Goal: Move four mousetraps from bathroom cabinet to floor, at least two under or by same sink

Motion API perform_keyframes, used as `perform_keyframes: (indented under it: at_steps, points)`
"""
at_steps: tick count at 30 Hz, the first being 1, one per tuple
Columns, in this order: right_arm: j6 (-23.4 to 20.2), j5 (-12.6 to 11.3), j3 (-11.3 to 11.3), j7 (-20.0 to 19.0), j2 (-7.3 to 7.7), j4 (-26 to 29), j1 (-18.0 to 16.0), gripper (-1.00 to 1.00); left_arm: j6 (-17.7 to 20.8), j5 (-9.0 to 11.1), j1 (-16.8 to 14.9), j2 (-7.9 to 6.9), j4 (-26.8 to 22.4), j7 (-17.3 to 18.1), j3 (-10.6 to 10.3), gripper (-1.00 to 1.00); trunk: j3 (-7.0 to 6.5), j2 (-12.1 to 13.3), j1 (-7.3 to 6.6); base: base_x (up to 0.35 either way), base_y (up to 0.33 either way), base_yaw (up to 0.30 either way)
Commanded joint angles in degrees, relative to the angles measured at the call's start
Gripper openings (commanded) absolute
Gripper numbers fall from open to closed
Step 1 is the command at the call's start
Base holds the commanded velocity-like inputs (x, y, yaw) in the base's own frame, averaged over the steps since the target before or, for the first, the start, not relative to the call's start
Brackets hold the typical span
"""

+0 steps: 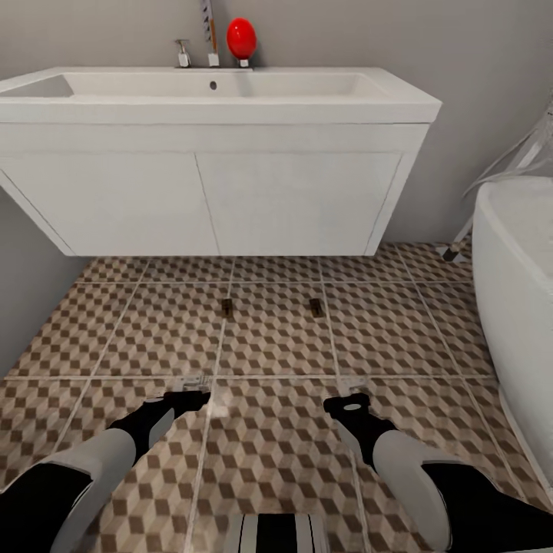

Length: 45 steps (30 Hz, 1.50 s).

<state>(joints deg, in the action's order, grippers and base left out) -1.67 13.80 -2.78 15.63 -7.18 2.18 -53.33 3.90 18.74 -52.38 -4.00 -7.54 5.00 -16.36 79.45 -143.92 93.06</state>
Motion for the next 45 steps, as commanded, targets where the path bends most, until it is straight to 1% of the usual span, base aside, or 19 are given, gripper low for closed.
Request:
perform_keyframes:
  at_steps: [1,12,17,25,45]
  points:
    - [-0.18,0.53,-0.30,0.20,-0.02,0.02,-0.02,1.00,0.32,0.59,0.00,-0.04,-0.11,0.10,-0.42,1.00,0.03,-0.01,-0.05,-0.347,0.000,0.000]
    - [-0.23,0.53,-0.24,0.19,-0.02,0.02,-0.02,1.00,-0.03,0.59,0.00,-0.12,-0.15,0.10,-0.41,1.00,0.03,-0.01,-0.05,-0.338,0.000,0.000]
    - [-0.25,0.53,-0.23,0.19,-0.02,0.02,-0.02,1.00,-1.05,0.59,0.00,-0.12,-0.18,0.10,-0.37,1.00,0.03,-0.01,-0.05,-0.197,0.000,0.000]
    - [-0.31,0.54,-0.21,0.19,-0.02,0.02,-0.02,1.00,-1.96,0.59,0.00,-0.07,-0.19,0.10,-0.36,1.00,0.03,-0.01,-0.05,-0.051,0.000,0.000]
    - [-0.50,0.53,-0.22,0.11,-0.02,0.02,-0.02,1.00,-2.14,0.59,0.00,-0.05,-0.19,0.10,-0.42,1.00,0.03,-0.01,-0.05,-0.005,0.000,0.000]
